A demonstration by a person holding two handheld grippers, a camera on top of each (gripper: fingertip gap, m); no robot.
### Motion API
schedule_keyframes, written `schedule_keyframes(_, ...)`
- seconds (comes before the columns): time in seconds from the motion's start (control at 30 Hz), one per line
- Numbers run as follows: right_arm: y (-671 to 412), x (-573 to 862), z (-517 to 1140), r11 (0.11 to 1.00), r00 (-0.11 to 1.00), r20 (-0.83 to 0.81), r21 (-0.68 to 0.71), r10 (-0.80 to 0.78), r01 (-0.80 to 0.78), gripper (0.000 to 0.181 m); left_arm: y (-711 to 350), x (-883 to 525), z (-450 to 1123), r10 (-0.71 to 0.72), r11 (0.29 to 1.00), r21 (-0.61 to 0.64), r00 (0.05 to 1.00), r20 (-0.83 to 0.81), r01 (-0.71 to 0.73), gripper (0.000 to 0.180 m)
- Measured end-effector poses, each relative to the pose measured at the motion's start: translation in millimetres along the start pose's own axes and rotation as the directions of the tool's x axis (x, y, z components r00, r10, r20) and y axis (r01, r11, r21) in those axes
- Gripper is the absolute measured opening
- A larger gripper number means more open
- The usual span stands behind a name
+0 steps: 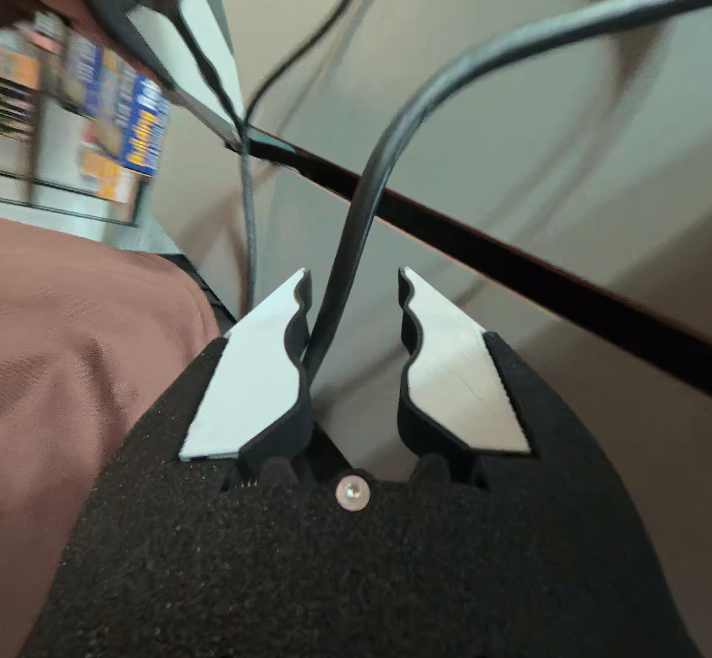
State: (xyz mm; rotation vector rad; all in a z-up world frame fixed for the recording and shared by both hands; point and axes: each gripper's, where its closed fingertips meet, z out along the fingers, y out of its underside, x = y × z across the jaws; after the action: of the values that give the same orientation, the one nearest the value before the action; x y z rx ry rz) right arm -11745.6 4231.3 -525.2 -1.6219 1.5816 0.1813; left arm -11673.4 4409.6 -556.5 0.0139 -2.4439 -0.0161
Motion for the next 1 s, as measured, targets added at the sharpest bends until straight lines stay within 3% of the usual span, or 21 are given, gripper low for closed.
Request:
schedule_keyframes(0.03, -9.7, -6.8, 4.1, 1.0, 0.997, 0.08, 0.018, 0.015, -0.016, 0.037, -0.5, 0.3, 0.8, -0.012, 1.0, -0.007, 1.0, 0.003, 0.012, 0.0)
schedule_keyframes(0.1, -24.4, -30.1, 19.3, 0.999, 0.983, 0.181, 0.03, -0.028, 0.023, 0.009, -5.7, -0.5, -0.7, -0.011, 1.0, 0.004, 1.0, 0.016, 0.011, 0.0)
schedule_keyframes(0.23, -38.2, -102.9, 66.3, 0.997, 0.912, 0.404, 0.023, -0.077, 0.074, 0.024, -21.8, -2.2, -6.7, 0.064, 0.996, 0.061, 0.997, 0.051, -0.067, 0.0)
schedule_keyframes(0.33, -60.6, -126.0, 69.5, 0.989, 0.857, 0.514, 0.14, -0.031, -0.048, 0.028, -24.8, -8.1, -4.9, 0.068, 0.994, 0.081, 0.995, 0.069, -0.074, 0.0)
schedule_keyframes(0.4, -81.3, -110.4, 42.1, 0.933, 0.878, 0.478, 0.31, 0.012, -0.181, 0.029, -22.0, -10.9, -3.5, 0.089, 0.992, 0.079, 0.992, 0.087, -0.096, 0.0)
schedule_keyframes(0.47, -79.3, -80.3, 8.4, 0.892, 0.958, 0.286, 0.426, 0.026, -0.152, 0.028, -22.2, -9.2, -7.0, 0.113, 0.987, 0.103, 0.99, 0.089, -0.122, 0.0)
schedule_keyframes(0.57, -57.4, -33.9, -27.8, 0.883, 0.991, 0.038, 0.451, 0.125, -0.129, 0.022, -26.9, -1.4, -12.7, 0.125, 0.979, 0.156, 0.99, 0.057, -0.133, 0.0)
schedule_keyframes(0.67, -38.3, -9.0, -23.2, 0.877, 0.957, 0.066, 0.388, 0.281, -0.284, 0.0, -37.5, 2.8, -17.3, 0.091, 0.972, 0.219, 0.996, -0.002, -0.089, 0.0)
schedule_keyframes(0.73, -37.4, -6.6, -3.4, 0.894, 0.952, 0.052, 0.332, 0.3, -0.3, 0.0, -50.6, -1.6, -22.6, 0.036, 0.962, 0.271, 0.999, -0.033, -0.026, 0.0)
schedule_keyframes(0.9, -102.4, -52.7, 42.5, 0.963, 0.991, -0.01, 0.237, 0.134, -0.128, 0.0, -76.3, -6.6, -47.7, -0.018, 0.922, 0.385, 0.996, -0.082, 0.049, 0.0)
schedule_keyframes(1.0, -152.3, -94.4, 70.4, 0.982, 0.998, 0.068, 0.185, 0.013, -0.026, 0.0, -69.9, -13.8, -63.5, -0.017, 0.905, 0.422, 0.997, -0.069, 0.045, 0.0)
